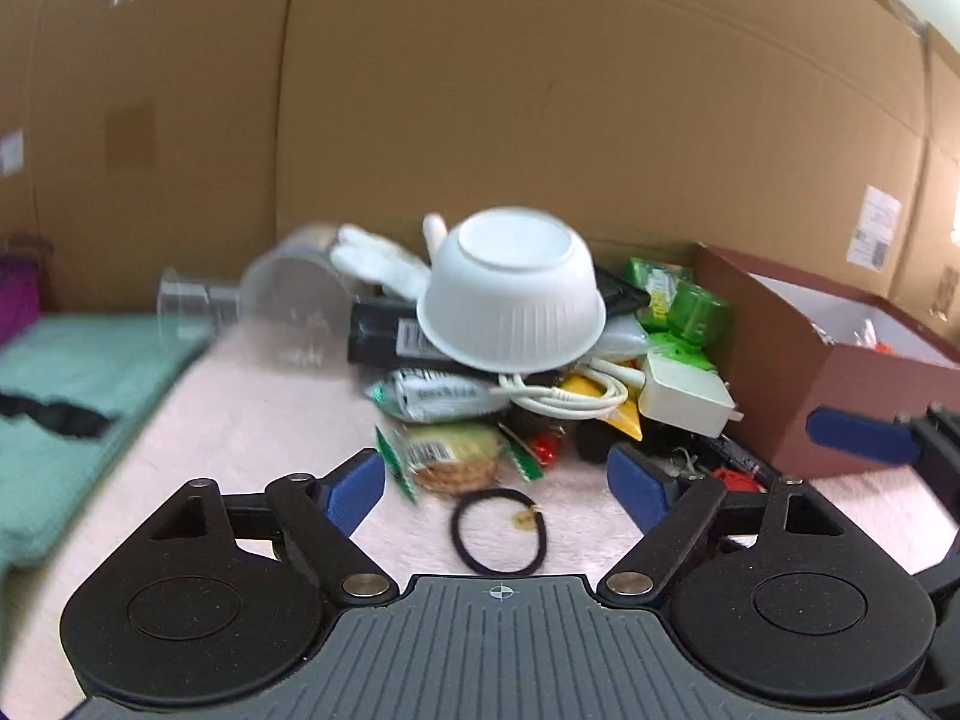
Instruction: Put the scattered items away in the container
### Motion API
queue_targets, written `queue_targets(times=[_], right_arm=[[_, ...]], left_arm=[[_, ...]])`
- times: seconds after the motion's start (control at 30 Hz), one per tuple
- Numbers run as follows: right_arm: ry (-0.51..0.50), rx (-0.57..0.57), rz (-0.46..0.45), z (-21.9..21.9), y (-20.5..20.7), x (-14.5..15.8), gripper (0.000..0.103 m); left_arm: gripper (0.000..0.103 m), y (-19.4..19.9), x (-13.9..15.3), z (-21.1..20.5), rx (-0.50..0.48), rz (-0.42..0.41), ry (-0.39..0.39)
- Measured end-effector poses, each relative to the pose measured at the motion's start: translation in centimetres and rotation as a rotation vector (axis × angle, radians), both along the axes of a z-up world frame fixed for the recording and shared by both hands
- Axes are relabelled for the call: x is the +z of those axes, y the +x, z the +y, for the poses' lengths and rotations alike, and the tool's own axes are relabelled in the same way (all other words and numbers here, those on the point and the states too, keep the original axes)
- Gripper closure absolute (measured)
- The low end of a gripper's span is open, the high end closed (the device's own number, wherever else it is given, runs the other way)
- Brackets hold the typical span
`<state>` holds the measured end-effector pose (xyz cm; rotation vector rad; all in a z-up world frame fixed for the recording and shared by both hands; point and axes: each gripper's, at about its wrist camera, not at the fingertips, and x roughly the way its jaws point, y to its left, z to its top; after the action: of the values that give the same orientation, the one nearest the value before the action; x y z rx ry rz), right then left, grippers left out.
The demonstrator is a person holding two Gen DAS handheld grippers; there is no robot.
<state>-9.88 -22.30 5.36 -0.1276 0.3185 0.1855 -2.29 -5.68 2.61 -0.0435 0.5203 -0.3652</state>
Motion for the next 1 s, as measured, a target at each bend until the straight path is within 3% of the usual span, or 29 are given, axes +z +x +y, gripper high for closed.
queue_targets(times=[0.07,0.1,0.17,0.4,0.53,0.6,0.8,0.9,1.0], right_arm=[[0.005,-0.015,0.032,-0.5,0.8,-0.9,0.002],[0.027,-0.022,0.061,-1.0,1.2,-1.0,0.002],[0.047,-0.024,0.069,-1.6,1.3,-1.0,0.002],[-0.031,-0.002,0.104,-1.1,0.9,-1.5,0.001],[-0.052,0.024,0.092,-0.6,0.6,-1.5,0.0],[-0.062,0.012,0.077,-0.5,0.3,-1.5,0.0],[-0.019,-0.04,0.078,-2.6,-1.8,-1.0,0.0],[-0.047,-0.103,0.028,-4.7,-4.6,-0.3,0.0],[-0.06,-0.187,-0.067,-8.5,-7.5,1.6,0.0]], left_arm=[[0.009,-0.1,-0.1,-1.3,0.008,-0.024,0.045],[0.001,-0.5,-0.1,-2.0,0.023,-0.051,0.08],[0.0,-1.3,-0.4,-2.8,0.053,-0.091,0.128],[0.0,-1.0,-1.8,-1.6,0.05,-0.007,0.063],[0.0,-1.6,-1.5,-1.7,0.036,-0.049,0.096],[0.0,-1.7,-1.1,-2.2,0.002,-0.057,0.107],[0.0,-3.3,0.0,-4.5,-0.122,-0.004,0.042],[0.0,-6.0,1.6,-7.4,-0.218,-0.077,0.016],[0.0,-8.3,5.2,-12.2,-0.278,-0.194,-0.02]])
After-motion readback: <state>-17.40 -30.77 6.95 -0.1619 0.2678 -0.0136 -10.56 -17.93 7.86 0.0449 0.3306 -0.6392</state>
